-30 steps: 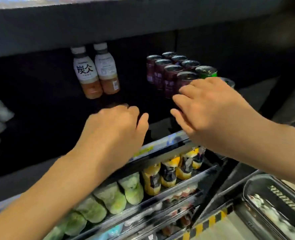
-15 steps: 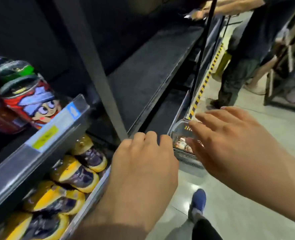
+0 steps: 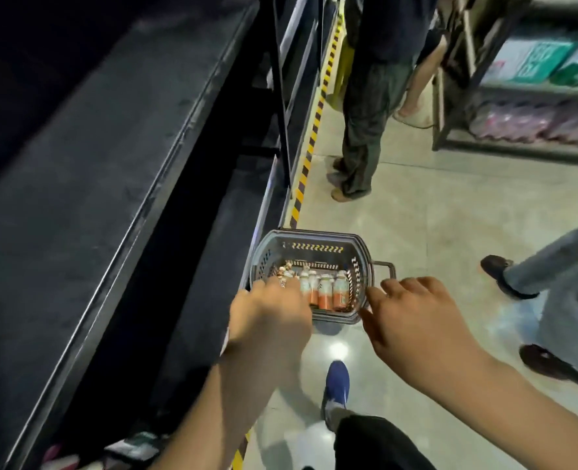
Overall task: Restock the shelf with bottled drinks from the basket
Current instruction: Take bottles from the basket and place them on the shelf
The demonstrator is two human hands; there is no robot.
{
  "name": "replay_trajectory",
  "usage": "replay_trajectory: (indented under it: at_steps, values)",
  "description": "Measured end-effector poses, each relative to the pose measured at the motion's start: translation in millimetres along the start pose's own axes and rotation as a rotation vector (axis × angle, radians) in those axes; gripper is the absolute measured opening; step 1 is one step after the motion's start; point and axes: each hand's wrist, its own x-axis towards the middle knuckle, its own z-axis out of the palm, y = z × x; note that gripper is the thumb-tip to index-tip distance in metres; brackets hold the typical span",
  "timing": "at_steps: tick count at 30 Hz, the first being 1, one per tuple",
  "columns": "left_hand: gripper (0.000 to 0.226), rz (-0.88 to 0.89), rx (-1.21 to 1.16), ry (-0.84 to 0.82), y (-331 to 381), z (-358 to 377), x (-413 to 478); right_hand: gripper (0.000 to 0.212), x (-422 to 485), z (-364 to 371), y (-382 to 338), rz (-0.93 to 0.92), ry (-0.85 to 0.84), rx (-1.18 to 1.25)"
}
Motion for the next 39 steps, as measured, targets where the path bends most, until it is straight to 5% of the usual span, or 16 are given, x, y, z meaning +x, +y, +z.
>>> replay_trajectory:
  at_steps: [9,19,22,25,28,32,39]
  values:
    - [0.031,0.062,-0.018,-0.319,-8.8,143.6,171.6,0.035,142.8,138.0,7.7,-0.036,-0.326,0.080]
    - [0.028,0.077,-0.034,-0.462,-77.5,423.9,354.1,0.050,318.2,410.1,-62.3,-0.051,-0.603,0.066]
    - [0.031,-0.008,-0.155,-0.501,-94.9,518.0,393.3,0.053,356.4,501.1,-84.7,0.015,-0.637,0.238]
    - [0.053,-0.240,-0.378,-0.534,-105.3,603.1,420.8,0.052,386.9,585.9,-105.0,0.318,-0.708,0.654]
    - [0.080,-0.402,-0.507,-0.549,-112.3,665.0,440.9,0.059,403.5,651.4,-127.1,0.562,-0.673,0.930]
    - [0.106,-0.354,-0.393,-0.481,-114.5,710.4,456.9,0.080,412.1,693.8,-150.9,0.690,-0.512,0.912]
    - [0.100,-0.396,-0.359,-0.354,-116.2,734.9,471.6,0.086,434.9,711.4,-159.8,0.848,-0.385,0.906]
